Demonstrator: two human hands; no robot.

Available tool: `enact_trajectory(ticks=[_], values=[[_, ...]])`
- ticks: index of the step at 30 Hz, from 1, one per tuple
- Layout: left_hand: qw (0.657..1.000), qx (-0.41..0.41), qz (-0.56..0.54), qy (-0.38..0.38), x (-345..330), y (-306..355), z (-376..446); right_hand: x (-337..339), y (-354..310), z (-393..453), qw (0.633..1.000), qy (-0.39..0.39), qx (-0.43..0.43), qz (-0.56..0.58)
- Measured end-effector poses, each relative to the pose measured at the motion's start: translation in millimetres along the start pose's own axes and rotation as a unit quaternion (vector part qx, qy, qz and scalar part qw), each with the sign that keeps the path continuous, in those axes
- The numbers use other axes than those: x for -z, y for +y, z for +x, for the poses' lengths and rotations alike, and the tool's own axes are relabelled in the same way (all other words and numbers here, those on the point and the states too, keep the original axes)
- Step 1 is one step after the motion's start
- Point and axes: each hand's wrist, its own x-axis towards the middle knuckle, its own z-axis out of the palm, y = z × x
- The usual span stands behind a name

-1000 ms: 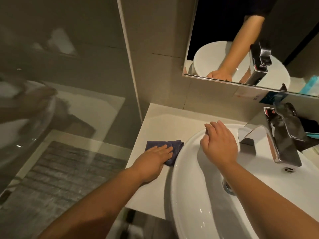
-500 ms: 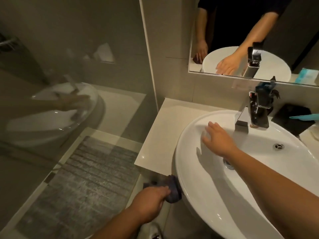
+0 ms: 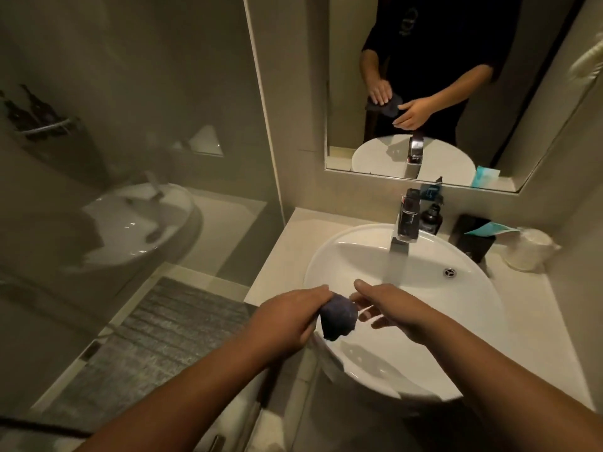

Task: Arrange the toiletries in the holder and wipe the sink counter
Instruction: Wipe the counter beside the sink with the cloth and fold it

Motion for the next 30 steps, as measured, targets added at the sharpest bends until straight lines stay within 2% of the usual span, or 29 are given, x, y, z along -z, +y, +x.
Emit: enact_trajectory(ticks=[3,5,8,14,18,20,23,25,27,30], values=[[0.994,-0.083,0.033,0.069,12.9,25.9,7.2,12.2,-14.9,-26.3,0.995,-0.062,-0.037,0.071],[0.984,-0.143,0.047,0.097,12.4,36.4,7.4,15.4,-18.1,-42.0,0.991,-0.059,-0.037,0.111],[0.967,-0.218,0.076,0.109,6.3,44.4,8.2,17.8,-18.5,-61.1,0.99,0.003,0.01,0.141],[0.936,-0.3,0.107,0.153,-0.9,53.2,-6.4,19.4,-8.6,-96.4,0.984,0.137,0.117,0.008],[0.95,-0.279,0.111,0.081,-11.2,47.6,-22.8,2.8,-11.9,-124.9,0.962,0.199,0.164,-0.091],[0.959,-0.265,0.079,0.056,-13.2,44.4,-34.0,-5.8,-15.9,-139.7,0.947,0.208,0.185,-0.162],[0.985,-0.149,-0.086,-0.011,-5.7,44.3,-43.5,-15.4,-20.2,-159.7,0.928,0.187,0.183,-0.265],[0.983,-0.087,-0.161,-0.03,0.5,44.7,-37.0,-19.5,-21.0,-172.0,0.923,0.165,0.169,-0.303],[0.975,-0.083,-0.185,-0.091,6.7,46.5,-26.8,-23.1,-20.8,-183.1,0.921,0.14,0.159,-0.328],[0.958,-0.134,-0.184,-0.172,9.3,48.5,-17.9,-28.0,-16.7,-198.0,0.918,0.11,0.143,-0.353]])
